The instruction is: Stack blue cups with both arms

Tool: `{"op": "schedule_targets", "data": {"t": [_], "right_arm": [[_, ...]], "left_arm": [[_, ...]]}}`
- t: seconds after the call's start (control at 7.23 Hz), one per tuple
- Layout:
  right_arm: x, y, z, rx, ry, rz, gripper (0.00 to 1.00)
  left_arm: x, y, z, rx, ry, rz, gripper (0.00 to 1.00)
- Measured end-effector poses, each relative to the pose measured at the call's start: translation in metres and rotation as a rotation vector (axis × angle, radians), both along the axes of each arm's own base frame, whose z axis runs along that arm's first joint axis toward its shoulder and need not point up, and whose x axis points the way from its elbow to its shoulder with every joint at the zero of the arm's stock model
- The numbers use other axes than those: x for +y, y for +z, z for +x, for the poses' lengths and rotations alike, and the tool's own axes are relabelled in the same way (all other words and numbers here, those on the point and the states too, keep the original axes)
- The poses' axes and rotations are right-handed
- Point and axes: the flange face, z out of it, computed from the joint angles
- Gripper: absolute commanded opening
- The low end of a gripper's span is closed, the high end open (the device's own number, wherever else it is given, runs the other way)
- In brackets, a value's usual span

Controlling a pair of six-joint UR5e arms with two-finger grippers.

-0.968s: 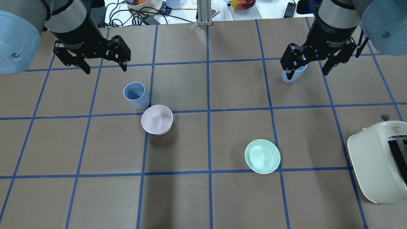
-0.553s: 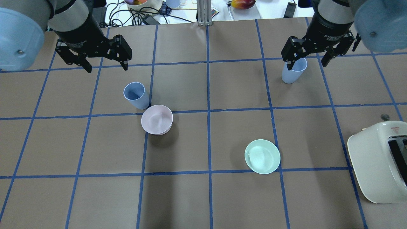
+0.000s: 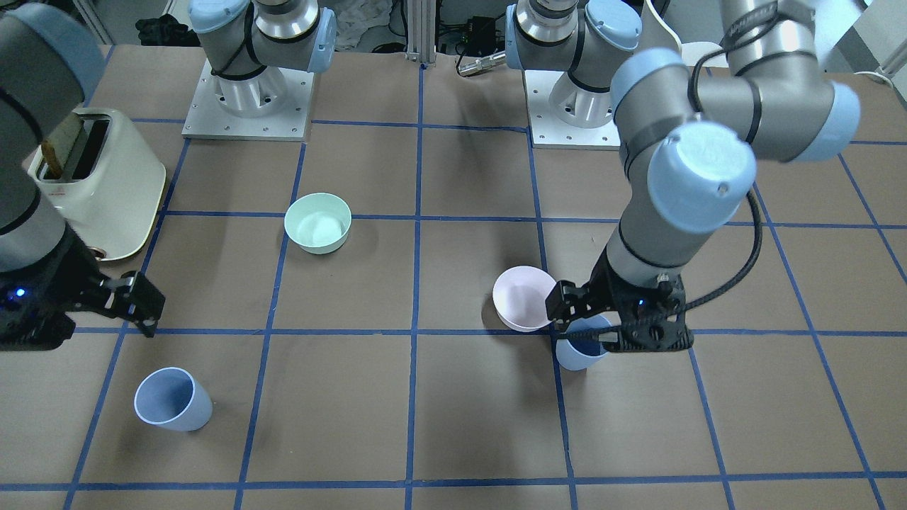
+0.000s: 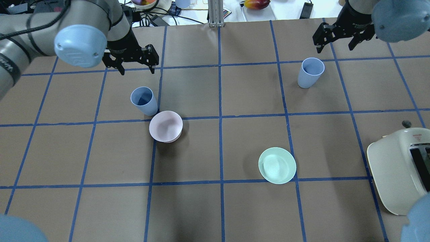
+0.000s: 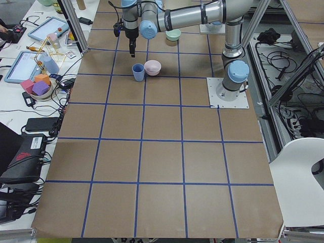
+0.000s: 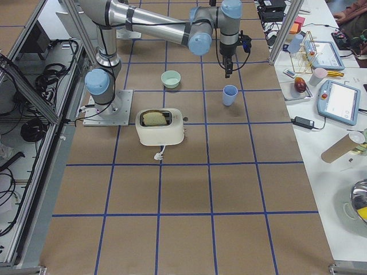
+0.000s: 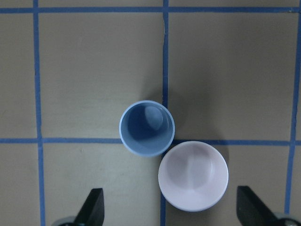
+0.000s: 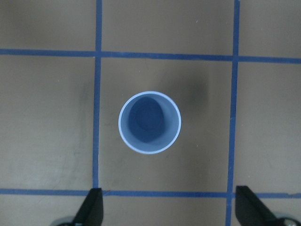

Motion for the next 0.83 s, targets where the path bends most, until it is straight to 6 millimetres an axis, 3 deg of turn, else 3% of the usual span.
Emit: {"op": "schedule_targets", "data": {"t": [0.14, 0.41, 0.55, 0.69, 0.83], "right_arm": [[-0.026, -0.008, -0.010, 0.007, 0.030, -0.011, 1.00], [-0.065, -0.046, -0.026, 0.017, 0.075, -0.019, 1.00], [-0.074, -0.062, -0.032, 0.020, 0.075, -0.024, 1.00], [-0.077, -0.076, -0.035, 0.019, 0.074, -0.012, 1.00], [-0.077, -0.088, -0.037, 0.015, 0.074, 0.012, 1.00]], "left_arm": [[-0.010, -0.032, -0.001, 0.000, -0.001, 0.036, 0.86], [-0.010, -0.069, -0.004, 0.002, -0.006, 0.112, 0.62], [-0.007, -0.076, -0.006, 0.009, -0.006, 0.146, 0.27], [-0.005, -0.081, -0.007, 0.018, -0.005, 0.165, 0.00], [-0.006, -0.085, -0.008, 0.020, -0.006, 0.175, 0.00]]}}
